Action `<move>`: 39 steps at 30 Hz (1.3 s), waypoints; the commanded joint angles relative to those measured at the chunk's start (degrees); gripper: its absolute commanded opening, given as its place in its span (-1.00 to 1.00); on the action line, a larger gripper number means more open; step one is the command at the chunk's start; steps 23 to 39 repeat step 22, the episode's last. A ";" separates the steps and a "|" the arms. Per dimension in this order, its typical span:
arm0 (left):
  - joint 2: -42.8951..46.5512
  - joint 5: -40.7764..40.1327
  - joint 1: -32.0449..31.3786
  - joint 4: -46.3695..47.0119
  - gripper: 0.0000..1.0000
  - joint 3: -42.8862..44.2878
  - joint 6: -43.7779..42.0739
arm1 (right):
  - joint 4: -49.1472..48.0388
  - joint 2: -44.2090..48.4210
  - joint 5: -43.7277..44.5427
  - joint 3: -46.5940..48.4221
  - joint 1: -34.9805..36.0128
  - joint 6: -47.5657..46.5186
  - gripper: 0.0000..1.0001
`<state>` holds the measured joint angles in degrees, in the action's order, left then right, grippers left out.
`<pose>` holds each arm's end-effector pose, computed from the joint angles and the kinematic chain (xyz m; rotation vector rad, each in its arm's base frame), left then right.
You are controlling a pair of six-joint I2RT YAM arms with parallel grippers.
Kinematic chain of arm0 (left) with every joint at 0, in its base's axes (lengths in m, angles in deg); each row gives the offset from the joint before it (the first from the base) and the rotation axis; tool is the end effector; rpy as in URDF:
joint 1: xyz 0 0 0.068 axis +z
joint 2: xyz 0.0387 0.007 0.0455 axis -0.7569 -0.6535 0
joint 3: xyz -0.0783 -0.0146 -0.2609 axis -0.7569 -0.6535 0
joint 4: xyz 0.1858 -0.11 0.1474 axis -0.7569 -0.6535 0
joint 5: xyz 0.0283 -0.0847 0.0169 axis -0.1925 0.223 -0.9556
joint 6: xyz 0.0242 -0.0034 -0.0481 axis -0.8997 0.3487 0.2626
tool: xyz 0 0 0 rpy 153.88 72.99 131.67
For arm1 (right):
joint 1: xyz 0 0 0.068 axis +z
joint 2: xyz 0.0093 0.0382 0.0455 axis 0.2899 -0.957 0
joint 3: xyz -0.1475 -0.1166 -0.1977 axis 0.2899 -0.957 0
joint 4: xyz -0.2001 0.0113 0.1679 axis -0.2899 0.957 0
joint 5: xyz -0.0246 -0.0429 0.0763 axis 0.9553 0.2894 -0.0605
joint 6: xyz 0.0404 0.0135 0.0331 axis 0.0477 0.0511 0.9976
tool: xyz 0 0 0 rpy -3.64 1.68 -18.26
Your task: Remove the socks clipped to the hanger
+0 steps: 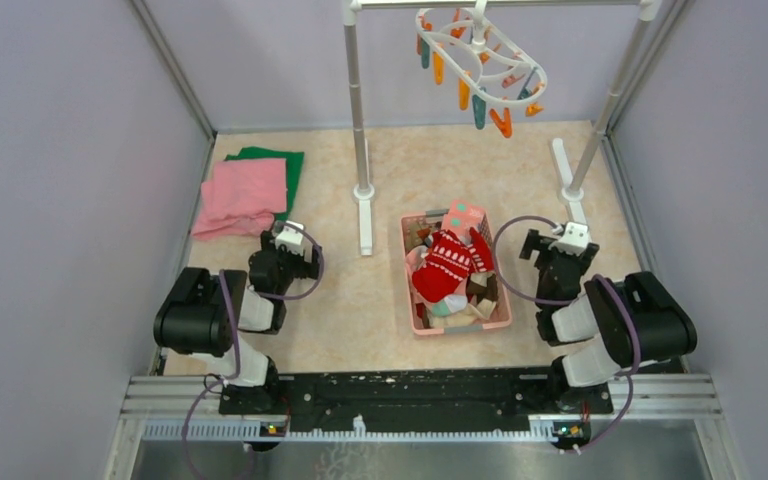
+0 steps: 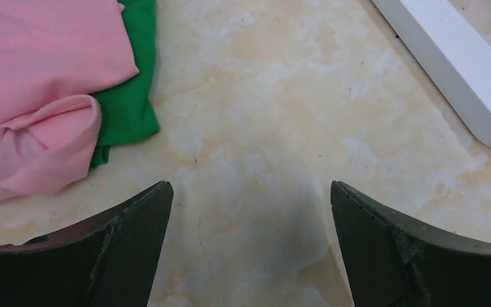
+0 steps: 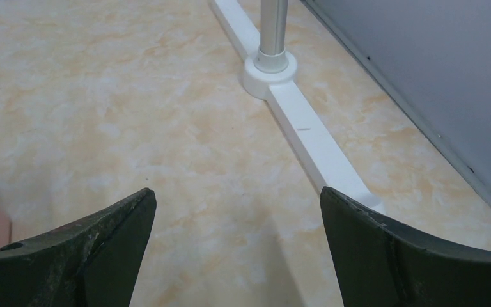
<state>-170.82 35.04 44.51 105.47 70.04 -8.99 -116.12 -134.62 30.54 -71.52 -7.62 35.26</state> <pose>0.2299 -0.0240 0.1252 0.3087 1.7596 -0.0758 0.2024 0.0155 0.1369 0.2526 1.6118 -0.2801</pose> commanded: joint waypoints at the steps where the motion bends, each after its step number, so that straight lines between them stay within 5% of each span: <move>1: 0.25 -0.18 1.47 0.01 0.98 5.02 1.95 | 5.35 1.23 -3.40 5.23 -1.99 0.79 0.97; 39: 0.13 1.17 2.87 0.01 0.98 5.14 2.82 | 5.95 2.67 -7.36 4.91 -5.46 3.46 0.97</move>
